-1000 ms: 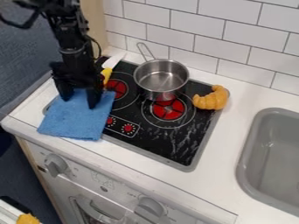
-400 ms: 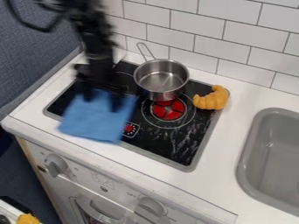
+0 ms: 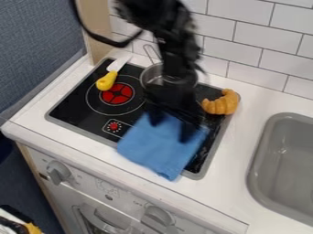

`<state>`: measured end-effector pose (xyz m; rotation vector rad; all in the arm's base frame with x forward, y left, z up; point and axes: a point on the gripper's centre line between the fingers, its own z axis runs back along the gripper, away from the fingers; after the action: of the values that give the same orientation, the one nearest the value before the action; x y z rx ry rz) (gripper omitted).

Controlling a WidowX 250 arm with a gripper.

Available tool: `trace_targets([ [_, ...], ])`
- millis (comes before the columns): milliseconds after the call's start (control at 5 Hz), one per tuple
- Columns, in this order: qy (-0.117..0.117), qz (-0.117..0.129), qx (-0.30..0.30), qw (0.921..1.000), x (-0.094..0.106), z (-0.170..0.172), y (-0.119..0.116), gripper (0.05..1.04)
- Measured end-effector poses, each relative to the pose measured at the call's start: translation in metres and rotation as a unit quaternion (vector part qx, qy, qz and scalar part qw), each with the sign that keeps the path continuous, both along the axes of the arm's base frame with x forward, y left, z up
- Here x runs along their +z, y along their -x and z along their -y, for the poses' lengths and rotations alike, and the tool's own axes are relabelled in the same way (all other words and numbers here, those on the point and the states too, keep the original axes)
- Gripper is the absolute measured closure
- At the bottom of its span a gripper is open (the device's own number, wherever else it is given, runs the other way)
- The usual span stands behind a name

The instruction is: Moved the blue cloth to the bottom right side of the burner

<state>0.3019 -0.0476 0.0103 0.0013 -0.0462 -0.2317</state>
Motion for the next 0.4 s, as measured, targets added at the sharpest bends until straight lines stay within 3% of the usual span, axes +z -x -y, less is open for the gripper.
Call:
trace_targets([
  [200, 0.007, -0.006, 0.011, 0.9999, 0.0011, 0.0298, 0.0064, 0.084],
  [400, 0.018, -0.014, 0.043, 0.9988, 0.0043, 0.0372, 0.0066, 0.084],
])
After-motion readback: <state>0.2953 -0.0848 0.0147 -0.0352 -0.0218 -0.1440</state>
